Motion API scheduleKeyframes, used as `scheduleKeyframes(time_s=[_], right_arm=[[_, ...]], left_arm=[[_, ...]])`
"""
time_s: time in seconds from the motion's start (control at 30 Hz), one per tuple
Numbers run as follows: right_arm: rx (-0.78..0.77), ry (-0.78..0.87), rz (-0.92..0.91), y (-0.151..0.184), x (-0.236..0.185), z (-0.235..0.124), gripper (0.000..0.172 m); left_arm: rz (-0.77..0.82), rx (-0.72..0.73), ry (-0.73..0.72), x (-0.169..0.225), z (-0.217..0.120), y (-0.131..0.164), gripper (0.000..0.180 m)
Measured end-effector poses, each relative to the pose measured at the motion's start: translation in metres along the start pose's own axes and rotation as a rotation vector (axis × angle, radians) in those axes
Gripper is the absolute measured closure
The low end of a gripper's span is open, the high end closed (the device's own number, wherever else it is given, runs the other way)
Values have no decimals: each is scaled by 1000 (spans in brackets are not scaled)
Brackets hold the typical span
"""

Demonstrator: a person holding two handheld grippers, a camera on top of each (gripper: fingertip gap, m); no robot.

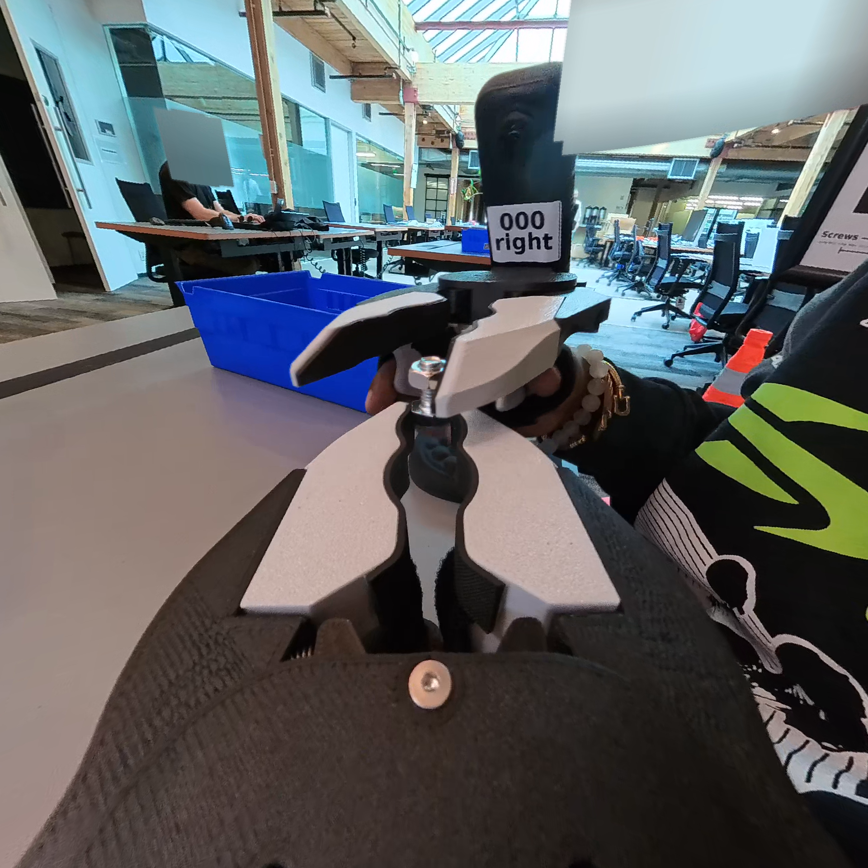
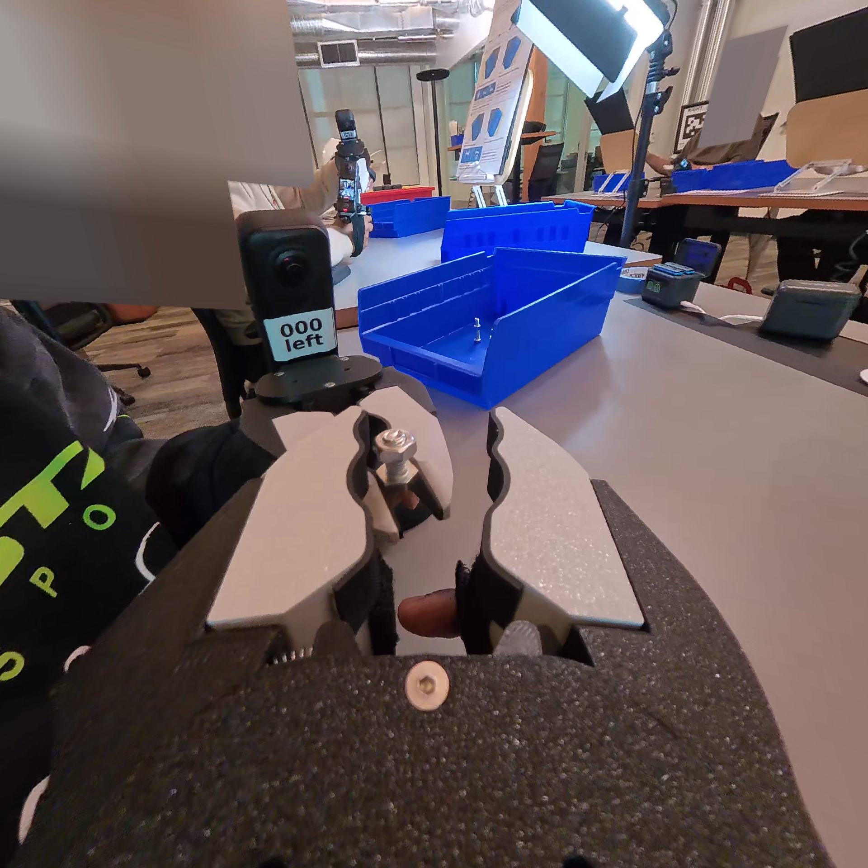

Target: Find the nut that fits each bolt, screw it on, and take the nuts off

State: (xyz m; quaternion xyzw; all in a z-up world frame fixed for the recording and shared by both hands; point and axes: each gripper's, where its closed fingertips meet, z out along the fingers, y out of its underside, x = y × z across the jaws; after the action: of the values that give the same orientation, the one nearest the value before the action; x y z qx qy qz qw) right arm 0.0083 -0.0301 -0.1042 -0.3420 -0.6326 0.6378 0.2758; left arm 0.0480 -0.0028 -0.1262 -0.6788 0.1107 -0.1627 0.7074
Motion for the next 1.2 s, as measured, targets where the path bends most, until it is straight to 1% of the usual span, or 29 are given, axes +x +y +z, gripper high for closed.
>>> scheduleKeyframes(time_s=[0.17, 0.3, 0.33, 0.37, 0.4, 0.5, 0.57, 0.67, 0.73, 0.8, 1.03, 1.2], right_arm=[[-9, 5, -11, 2, 2, -2, 123], [4, 13, -7, -1, 8, -23, 126], [8, 58, 3, 0, 16, -30, 142], [11, 140, 6, 0, 31, -39, 153], [10, 173, 2, 1, 38, -46, 157], [38, 159, 1, -4, 36, -55, 161], [37, 148, -15, -5, 32, -53, 158], [35, 97, -19, -5, 23, -45, 150], [55, 34, -12, -7, 12, -39, 134], [75, 22, 6, -11, 8, -33, 123], [24, -22, -17, -4, -3, -7, 120], [-1, -11, -29, 1, -3, -2, 121]], left_arm=[[-2, 1, 4, 0, 0, 0, 166], [-27, 19, -4, -3, -2, -2, 166], [-27, 25, 6, -2, -3, -3, 166], [-23, 27, 12, 0, -3, -4, 166], [-19, 21, 7, -1, -2, -3, 166], [-17, 12, 6, -1, -1, -2, 166], [-22, 14, 6, -1, -2, -2, 166], [-15, 8, 4, -1, -1, -1, 166], [-9, 2, 4, 0, -1, 0, 166], [-8, 2, 5, 0, 0, 0, 166], [11, -15, 7, 2, 1, 2, 166], [14, -15, 12, 3, 2, 2, 166]])
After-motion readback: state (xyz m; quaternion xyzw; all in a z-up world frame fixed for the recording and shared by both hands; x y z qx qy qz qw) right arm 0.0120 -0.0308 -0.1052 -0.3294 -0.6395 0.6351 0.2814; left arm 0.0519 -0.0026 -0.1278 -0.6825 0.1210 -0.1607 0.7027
